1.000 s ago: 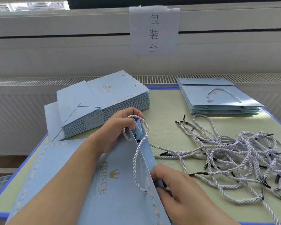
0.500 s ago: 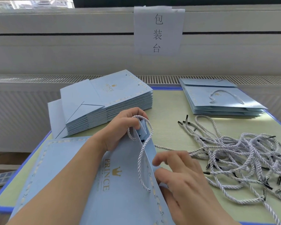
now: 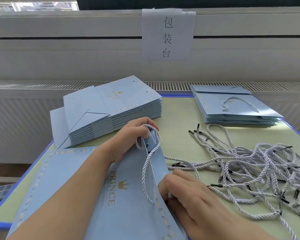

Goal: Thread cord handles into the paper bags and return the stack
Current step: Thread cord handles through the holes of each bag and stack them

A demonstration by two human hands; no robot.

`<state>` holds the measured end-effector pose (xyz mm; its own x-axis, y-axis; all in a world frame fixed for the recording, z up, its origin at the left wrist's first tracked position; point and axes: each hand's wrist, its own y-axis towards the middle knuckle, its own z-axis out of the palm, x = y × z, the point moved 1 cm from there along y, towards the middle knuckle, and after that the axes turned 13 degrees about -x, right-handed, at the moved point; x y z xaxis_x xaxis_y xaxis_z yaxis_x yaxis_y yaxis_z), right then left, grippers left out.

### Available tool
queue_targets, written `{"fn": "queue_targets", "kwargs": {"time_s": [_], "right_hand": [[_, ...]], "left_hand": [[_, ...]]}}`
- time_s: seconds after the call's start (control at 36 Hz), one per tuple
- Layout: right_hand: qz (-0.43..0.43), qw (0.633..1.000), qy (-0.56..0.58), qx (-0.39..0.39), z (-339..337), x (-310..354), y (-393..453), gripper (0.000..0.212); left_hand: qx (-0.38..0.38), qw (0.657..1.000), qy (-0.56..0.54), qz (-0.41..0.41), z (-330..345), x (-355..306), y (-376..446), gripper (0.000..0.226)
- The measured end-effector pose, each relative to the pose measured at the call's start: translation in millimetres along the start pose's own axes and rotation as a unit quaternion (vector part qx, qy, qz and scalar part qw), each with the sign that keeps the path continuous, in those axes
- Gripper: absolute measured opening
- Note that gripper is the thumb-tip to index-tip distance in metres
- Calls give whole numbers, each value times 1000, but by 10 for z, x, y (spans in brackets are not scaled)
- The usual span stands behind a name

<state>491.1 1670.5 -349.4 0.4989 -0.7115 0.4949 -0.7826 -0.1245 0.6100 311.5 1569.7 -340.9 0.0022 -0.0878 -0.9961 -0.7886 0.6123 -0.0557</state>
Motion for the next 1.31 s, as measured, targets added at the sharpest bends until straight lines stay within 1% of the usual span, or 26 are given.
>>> {"fn": "queue_targets", "kwargs": {"time_s": [0.03,0.11,0.17,0.22,0.33,0.39,0.44,0.5,0.53,0.56,0.58,0.61,0.67,0.69,0.72,0.75,0.81,0.89,0.97,1.03,1.08,1.17,1.22,1.28,1.31], "right_hand": [[-7,1000,-2,-4,4,7,-3,12],[-36,999,-32,-8,1,26,-12,23],[-53,997,-48,-13,2,34,-21,24],[-41,998,-27,-28,-4,42,-1,26],[31,996,60,-59,-98,91,141,19],[49,994,80,-51,-133,119,212,22],[40,996,75,-28,-132,133,262,23],[15,998,55,-21,-119,122,268,16],[15,998,55,-23,-123,112,254,12],[24,998,58,-31,-137,95,239,9],[37,996,61,-54,-157,74,226,13],[61,992,65,-88,-186,43,221,18],[121,977,60,-165,-247,-47,229,21],[145,971,44,-187,-266,-100,246,21],[167,967,24,-191,-273,-151,270,20],[185,967,3,-177,-269,-197,293,22],[210,971,-33,-113,-239,-243,338,32],[257,966,-23,-2,-169,-244,408,50],[267,962,-9,50,-77,-256,505,65],[280,958,6,60,-39,-278,564,67],[322,942,83,48,-77,-281,598,60],[381,889,250,44,-267,-285,569,45],[413,832,365,52,-437,-341,523,43],[436,762,476,53,-594,-424,482,50],[440,737,510,53,-652,-456,464,53]], "left_hand": [[0,1000,1,-1,-1,2,5,34],[0,1000,0,-9,2,6,9,35],[2,1000,4,-9,14,4,6,35],[3,1000,8,-6,33,-1,0,35],[-10,1000,14,-3,44,4,2,33],[-10,1000,5,-3,31,12,6,31],[-7,1000,-9,-5,20,13,7,31],[-1,1000,-17,-5,15,10,4,31],[0,1000,-23,-6,10,10,3,31],[-1,1000,-30,-6,1,5,2,31],[-2,999,-40,-6,-14,2,0,31],[-3,999,-51,-6,-30,-2,-1,32],[2,997,-72,-7,-60,-10,-10,33],[8,997,-82,-7,-71,-17,-16,33],[16,995,-94,-6,-78,-24,-21,34],[22,995,-102,-5,-82,-30,-25,34],[29,994,-108,0,-85,-37,-31,34],[32,993,-109,9,-98,-29,-29,37],[36,992,-122,11,-117,-16,-22,40],[42,991,-129,13,-125,-12,-15,41],[45,990,-132,12,-124,-15,-11,43],[44,989,-141,7,-112,-17,-6,42],[43,989,-140,4,-106,-15,-7,39],[46,990,-135,1,-109,-5,-2,38],[47,990,-130,1,-112,-2,0,41]]}}
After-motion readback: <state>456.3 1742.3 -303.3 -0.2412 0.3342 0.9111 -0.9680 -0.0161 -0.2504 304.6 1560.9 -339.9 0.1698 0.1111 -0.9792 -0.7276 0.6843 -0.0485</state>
